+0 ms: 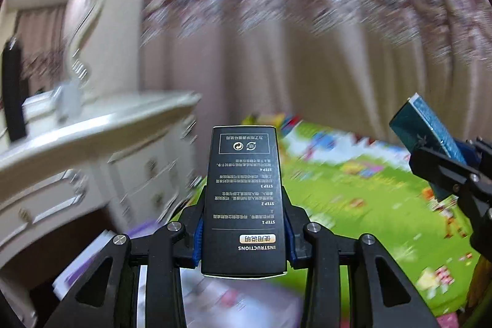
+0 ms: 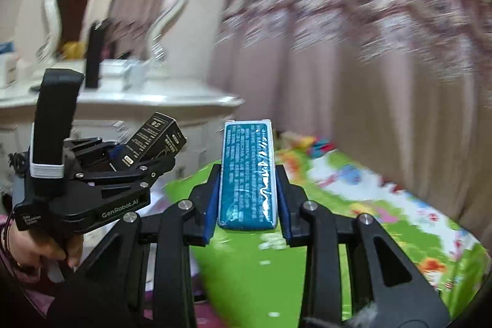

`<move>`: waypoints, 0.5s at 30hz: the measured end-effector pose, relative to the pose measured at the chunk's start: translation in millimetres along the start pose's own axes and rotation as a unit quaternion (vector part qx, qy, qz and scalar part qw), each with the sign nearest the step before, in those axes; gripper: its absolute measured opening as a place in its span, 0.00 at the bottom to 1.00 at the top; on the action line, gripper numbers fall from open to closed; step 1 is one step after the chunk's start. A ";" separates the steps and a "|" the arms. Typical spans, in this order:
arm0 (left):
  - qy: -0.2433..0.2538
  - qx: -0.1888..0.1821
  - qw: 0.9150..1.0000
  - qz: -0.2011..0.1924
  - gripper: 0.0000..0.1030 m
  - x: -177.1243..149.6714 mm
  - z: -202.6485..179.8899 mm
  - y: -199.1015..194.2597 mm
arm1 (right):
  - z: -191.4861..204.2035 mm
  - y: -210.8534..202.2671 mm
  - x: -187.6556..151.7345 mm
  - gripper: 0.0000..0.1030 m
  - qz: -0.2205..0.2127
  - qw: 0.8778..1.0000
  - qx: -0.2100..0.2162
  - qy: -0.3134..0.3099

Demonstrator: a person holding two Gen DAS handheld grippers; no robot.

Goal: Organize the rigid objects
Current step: 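Lift and carry the blue and black boxes over to the storage box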

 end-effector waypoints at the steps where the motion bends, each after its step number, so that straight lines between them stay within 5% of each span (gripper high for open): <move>1: -0.007 0.013 1.000 0.023 0.39 -10.7 13.9 6.9 | 6.1 10.3 -1.6 0.36 0.014 1.000 0.013 -0.004; 8: -0.041 0.079 0.984 0.157 0.39 -78.5 77.5 42.4 | 67.2 109.0 -47.4 0.36 0.170 0.976 0.134 -0.014; 15: -0.066 0.103 0.961 0.247 0.40 -132.1 110.0 65.2 | 106.4 153.5 -101.4 0.36 0.269 0.947 0.177 -0.008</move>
Point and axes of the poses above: each gripper's, at about its wrist camera, not at the fingertips, and y roughly the way its jaws point, z to its left, x to its top, the point moved 3 cm from there along y, roughly the way its jaws point, and after that the axes turned 2 degrees about x, right-handed, at the moved point
